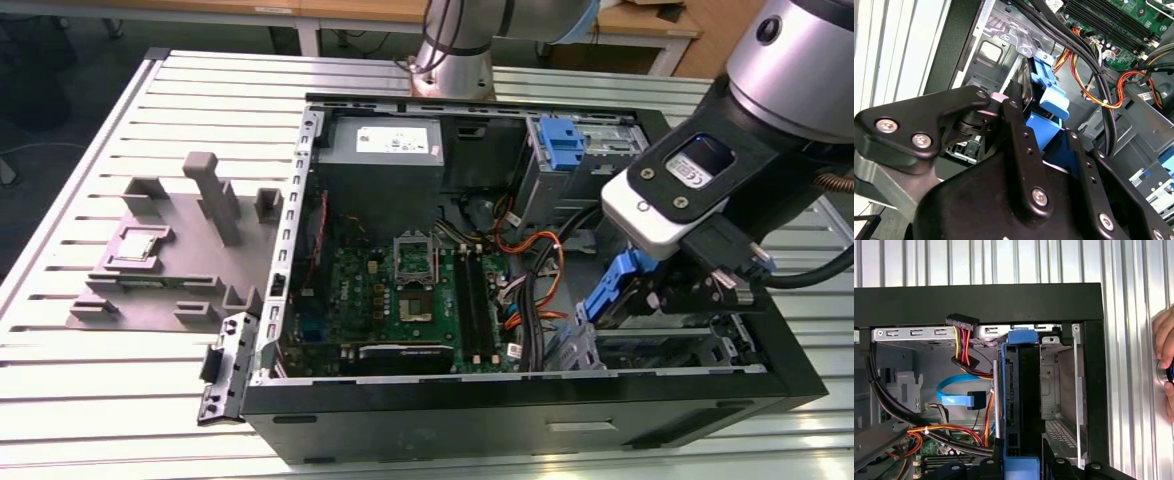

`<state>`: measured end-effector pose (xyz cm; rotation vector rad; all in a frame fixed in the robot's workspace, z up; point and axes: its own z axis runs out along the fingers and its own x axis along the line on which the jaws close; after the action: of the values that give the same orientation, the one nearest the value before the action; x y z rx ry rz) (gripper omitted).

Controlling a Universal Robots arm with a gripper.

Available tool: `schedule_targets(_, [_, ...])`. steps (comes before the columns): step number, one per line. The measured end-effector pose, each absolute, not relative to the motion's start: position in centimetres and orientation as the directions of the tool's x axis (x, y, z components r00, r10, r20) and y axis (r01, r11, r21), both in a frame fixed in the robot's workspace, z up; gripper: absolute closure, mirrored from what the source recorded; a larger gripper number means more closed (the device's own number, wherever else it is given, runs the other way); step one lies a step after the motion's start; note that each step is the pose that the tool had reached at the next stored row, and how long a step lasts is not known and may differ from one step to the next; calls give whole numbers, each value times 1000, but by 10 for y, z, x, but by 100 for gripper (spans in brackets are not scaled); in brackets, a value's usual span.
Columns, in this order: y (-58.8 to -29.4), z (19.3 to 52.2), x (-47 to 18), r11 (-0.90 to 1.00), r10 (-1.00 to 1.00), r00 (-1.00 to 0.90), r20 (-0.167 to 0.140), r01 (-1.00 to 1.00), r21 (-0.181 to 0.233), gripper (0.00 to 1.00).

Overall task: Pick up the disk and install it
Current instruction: 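Insert the disk into the insertion slot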

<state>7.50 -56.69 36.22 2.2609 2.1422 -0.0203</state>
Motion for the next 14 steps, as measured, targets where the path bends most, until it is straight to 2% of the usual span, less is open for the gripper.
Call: schedule_targets(14, [-569,350,75,-54,998,54,-28,998,11,63])
